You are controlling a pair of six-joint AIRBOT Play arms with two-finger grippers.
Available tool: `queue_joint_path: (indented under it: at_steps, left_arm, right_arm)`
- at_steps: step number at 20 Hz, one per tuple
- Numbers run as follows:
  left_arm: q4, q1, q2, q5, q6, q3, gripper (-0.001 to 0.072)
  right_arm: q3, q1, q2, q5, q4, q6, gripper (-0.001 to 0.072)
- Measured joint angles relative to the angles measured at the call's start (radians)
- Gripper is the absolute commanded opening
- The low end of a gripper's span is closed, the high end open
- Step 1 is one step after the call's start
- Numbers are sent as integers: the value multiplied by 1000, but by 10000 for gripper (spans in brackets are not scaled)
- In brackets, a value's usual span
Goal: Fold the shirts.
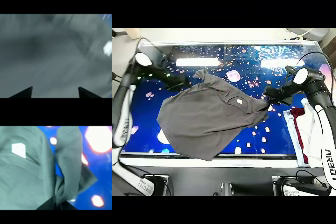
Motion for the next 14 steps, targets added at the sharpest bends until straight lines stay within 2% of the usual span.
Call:
queue_joint_path:
  at_steps: [2,4,8,11,14]
  left_arm:
    - [77,30,140,-29,-11,-186,692]
    - [146,68,333,-25,-42,-462,692]
    - [188,173,686,91,-118,-1022,691]
    - [124,220,802,204,-124,-1283,691]
    - [19,201,804,319,-82,-1401,680]
  right_arm:
    - [-2,0,-6,27,-31,-38,32]
    - [-3,0,-8,42,-52,-76,32]
    - [-3,0,-10,45,-68,-117,32]
    - [-3,0,-10,47,-68,-129,32]
    - [-3,0,-10,47,-69,-136,32]
